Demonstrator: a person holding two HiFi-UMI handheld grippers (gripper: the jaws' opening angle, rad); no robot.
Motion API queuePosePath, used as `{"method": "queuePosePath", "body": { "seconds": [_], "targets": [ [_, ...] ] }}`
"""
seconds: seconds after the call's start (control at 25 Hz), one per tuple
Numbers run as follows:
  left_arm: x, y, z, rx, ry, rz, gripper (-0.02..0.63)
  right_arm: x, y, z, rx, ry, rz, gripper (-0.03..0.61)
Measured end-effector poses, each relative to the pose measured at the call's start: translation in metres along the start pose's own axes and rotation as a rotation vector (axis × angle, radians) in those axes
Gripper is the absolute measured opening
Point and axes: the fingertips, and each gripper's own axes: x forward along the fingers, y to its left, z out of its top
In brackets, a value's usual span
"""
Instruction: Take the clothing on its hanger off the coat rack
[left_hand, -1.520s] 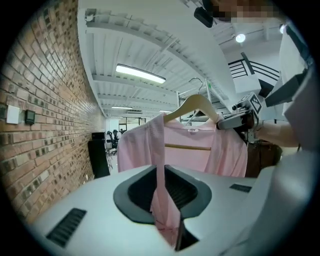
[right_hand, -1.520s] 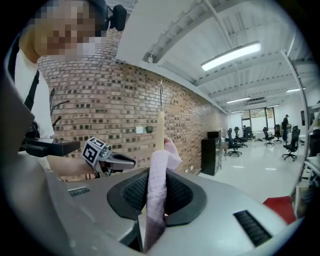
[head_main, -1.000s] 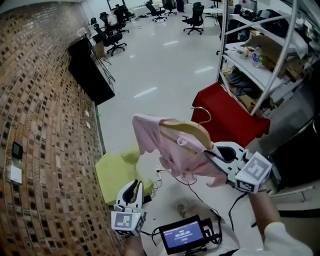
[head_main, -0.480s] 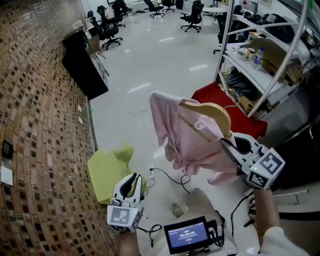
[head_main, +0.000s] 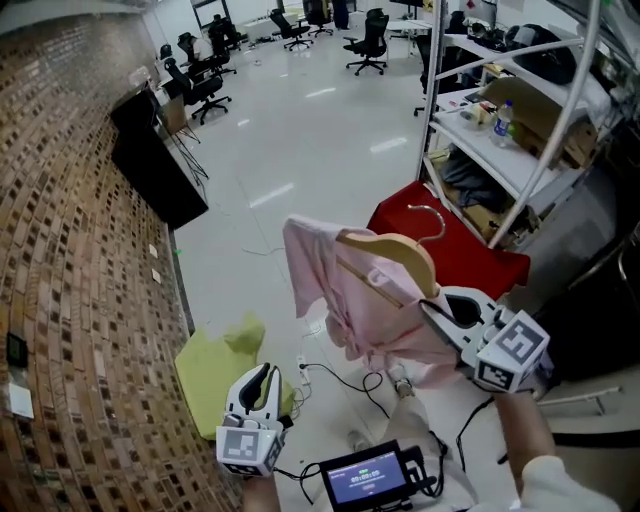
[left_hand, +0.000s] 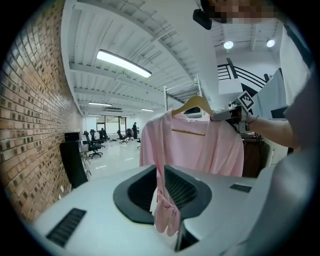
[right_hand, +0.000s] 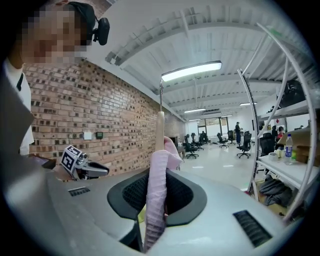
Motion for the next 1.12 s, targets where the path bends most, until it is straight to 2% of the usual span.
{"method": "queuePosePath", "body": {
  "seconds": [0.16,0.32,0.6,0.84,1.04,1.12],
  "targets": [
    [0.064,-0.011,0.026,-0.026,0.02,-0.004,0.063,0.009,-0.055,0.018,0.029,0.001,0.036,0.044],
    [0.143,-0.021,0.061,-0.012,0.022,-0.017,0.063,0.023,-0.119,0.043,0.04,-0.015,0.059,0.044],
    [0.282,-0.054,0.098,-0.012,0.037,-0.073,0.063,0.024,-0.239,0.076,0.021,-0.052,0.062,0.044],
    [0.353,-0.06,0.143,0.012,0.028,-0.095,0.063,0.019,-0.317,0.109,0.013,-0.074,0.008,0.044],
    [0.429,-0.082,0.159,0.018,0.043,-0.107,0.063,0.005,-0.417,0.122,0.01,-0.097,-0.068,0.044],
    [0.444,-0.086,0.164,0.019,0.048,-0.124,0.063,-0.002,-0.437,0.129,0.005,-0.106,-0.103,0.044]
  ]
}}
